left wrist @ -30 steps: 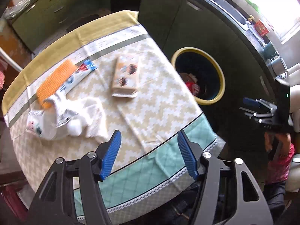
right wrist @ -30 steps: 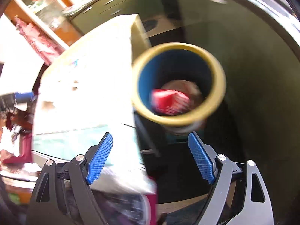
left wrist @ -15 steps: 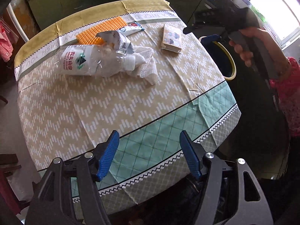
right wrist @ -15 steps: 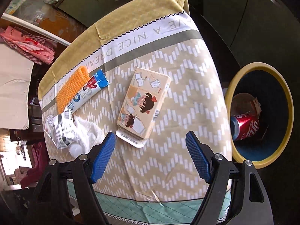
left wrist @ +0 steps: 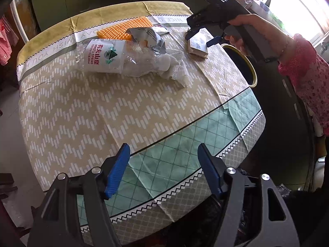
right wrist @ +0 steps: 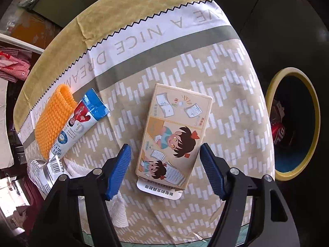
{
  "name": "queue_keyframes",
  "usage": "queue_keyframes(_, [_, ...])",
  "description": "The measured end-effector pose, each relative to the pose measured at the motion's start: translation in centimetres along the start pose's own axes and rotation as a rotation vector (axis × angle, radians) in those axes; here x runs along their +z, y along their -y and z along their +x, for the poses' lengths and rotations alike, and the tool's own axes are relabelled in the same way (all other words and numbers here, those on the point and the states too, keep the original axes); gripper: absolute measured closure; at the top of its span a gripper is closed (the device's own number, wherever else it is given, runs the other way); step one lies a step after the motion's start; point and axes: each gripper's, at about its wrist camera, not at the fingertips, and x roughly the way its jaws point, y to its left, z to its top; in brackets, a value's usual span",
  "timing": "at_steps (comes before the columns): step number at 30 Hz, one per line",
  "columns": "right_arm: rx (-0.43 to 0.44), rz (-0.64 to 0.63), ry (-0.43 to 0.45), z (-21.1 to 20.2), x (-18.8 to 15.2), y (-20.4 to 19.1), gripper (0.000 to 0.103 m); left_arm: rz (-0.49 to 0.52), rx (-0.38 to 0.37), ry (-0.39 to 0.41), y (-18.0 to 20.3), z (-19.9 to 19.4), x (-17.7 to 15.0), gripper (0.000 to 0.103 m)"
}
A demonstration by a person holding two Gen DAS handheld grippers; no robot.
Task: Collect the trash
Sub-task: 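Grasp the cartoon picture card box with the right gripper and lift it, then open the right gripper over the bin to drop the picture card box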
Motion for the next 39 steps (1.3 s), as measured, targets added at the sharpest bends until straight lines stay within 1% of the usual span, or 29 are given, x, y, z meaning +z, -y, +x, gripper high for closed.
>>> queue_keyframes(2, [-0.028, 0.009, -0.006, 0.5, 0.3, -0.5, 0.038, -0.008, -0.009, 0.006, -0.8, -0.1, -0.5, 0.038])
queue_keyframes(6, [-0.072, -0.002, -0.009, 0.8, 0.7, -1.5, 0.041, -0.025, -0.024, 0.015, -2.2, -0.2, -1.3, 0.038])
queue_keyframes(11, [-0.068, -0.038, -0.009, 0.7, 0.7, -2.2, 0.043, -0.044, -0.029, 0.025, -3.2, -0.3, -1.8, 0.038])
queue_keyframes(15, [-0.039, -0.074, 0.006, 0.6, -0.5, -2.4, 0.043, -0.033, -0.019, 0.026, -2.9, 0.0, -1.6, 0.038])
queue_keyframes(17, [-0.010, -0.094, 0.018, 0.0, -0.9, -2.3, 0.043, -0.024, -0.018, 0.020, -2.4, 0.1, -1.4, 0.038])
queue_keyframes(23, [0.086, -0.127, 0.047, -2.6, -3.2, 0.7, 0.043, 0.016, 0.012, 0.015, -0.1, 0.3, 0.1, 0.038])
queue_keyframes(26, [0.117, -0.125, 0.075, -4.4, -3.8, 3.6, 0.043, 0.046, 0.027, 0.011, 1.4, 0.5, 1.2, 0.038])
queue_keyframes(29, [0.102, -0.117, 0.127, -6.7, -4.1, 7.5, 0.043, 0.074, 0.046, 0.014, 2.9, 0.6, 2.7, 0.038])
queue_keyframes(31, [0.086, -0.099, 0.151, -8.3, -3.8, 11.5, 0.043, 0.090, 0.061, 0.018, 3.8, 0.8, 4.0, 0.038])
queue_keyframes(33, [0.056, -0.077, 0.167, -9.0, -3.6, 15.5, 0.043, 0.107, 0.068, 0.015, 4.8, 1.1, 5.2, 0.038])
queue_keyframes(36, [0.001, -0.044, 0.177, -8.2, -3.6, 20.7, 0.043, 0.131, 0.071, 0.009, 6.2, 1.8, 6.8, 0.038])
queue_keyframes(39, [-0.013, -0.013, 0.159, -6.3, -3.3, 24.5, 0.043, 0.150, 0.075, 0.001, 7.7, 2.6, 8.3, 0.038])
